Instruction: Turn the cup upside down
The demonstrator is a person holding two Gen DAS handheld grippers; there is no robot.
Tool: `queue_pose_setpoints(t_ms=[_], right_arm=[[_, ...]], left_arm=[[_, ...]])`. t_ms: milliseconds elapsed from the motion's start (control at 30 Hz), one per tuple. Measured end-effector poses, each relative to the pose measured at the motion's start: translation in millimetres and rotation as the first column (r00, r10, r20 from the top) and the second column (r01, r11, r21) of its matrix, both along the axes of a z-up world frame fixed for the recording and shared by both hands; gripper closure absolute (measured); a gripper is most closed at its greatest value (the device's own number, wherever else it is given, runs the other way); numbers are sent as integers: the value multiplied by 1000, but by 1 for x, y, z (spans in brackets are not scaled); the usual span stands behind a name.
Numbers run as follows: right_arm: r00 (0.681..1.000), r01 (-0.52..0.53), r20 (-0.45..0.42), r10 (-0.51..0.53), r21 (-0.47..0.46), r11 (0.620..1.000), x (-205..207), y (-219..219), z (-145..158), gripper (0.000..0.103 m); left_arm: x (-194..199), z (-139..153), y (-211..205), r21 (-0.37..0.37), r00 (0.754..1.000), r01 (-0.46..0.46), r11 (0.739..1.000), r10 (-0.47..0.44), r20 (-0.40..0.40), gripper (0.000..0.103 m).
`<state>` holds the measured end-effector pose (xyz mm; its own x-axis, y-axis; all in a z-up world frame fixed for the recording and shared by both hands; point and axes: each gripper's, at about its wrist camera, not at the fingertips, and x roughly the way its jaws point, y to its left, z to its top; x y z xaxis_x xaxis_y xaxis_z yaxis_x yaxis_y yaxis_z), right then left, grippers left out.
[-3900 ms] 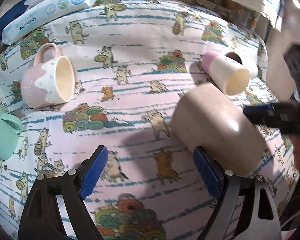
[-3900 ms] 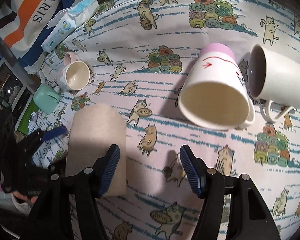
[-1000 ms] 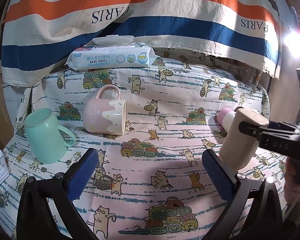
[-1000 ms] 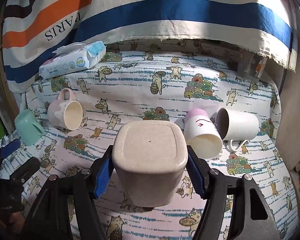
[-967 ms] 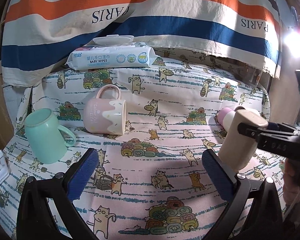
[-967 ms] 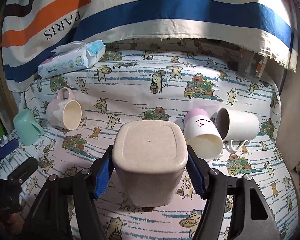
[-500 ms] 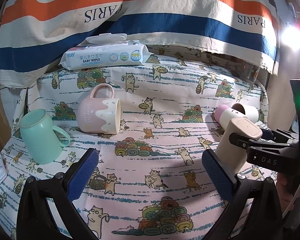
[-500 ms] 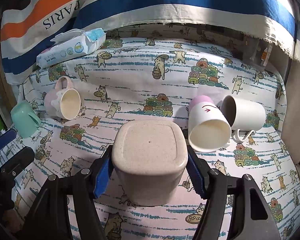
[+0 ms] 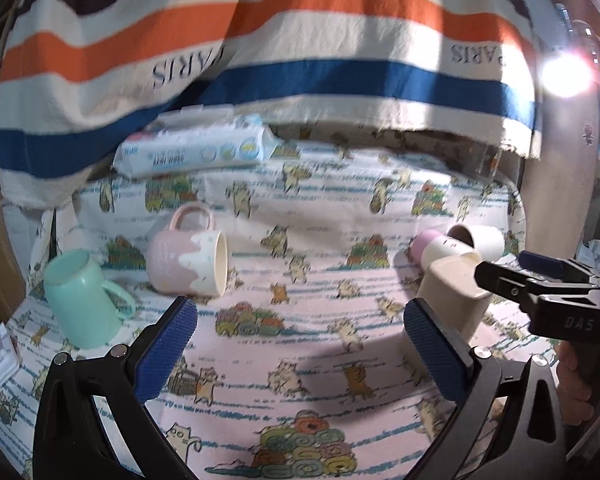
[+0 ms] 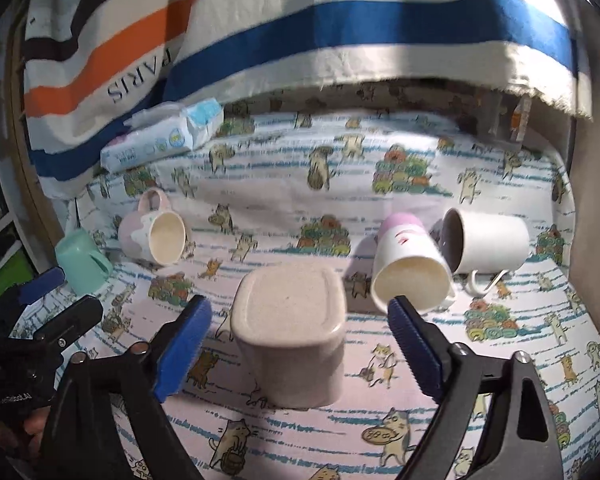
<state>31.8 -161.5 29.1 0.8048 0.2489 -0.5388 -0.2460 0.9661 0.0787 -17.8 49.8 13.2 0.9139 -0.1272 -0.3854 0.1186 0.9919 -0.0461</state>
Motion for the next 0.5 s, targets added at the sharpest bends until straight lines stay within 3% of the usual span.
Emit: queue_pose_setpoints(t_ms=[33,167,333,500], right_arm=[[999,11,33,-11,4,1000,-4,-5,3,0],[984,80,160,-83,24,996,-18,-25,14,0],[957,162,250,-144,-55,985,-24,-38,12,0],[946,157,296,-130,-71,985,-28,-45,1,0]], left_arm=[[-3,2,-4,-2,1000,5,1000,-5,24,0],[-13,5,-12,-41,994,24,999,-19,112,0],[-7,-4,-22,-71,992,18,997,-10,125,0],[0,-15,-29,-51,995,1,999,4,103,0]])
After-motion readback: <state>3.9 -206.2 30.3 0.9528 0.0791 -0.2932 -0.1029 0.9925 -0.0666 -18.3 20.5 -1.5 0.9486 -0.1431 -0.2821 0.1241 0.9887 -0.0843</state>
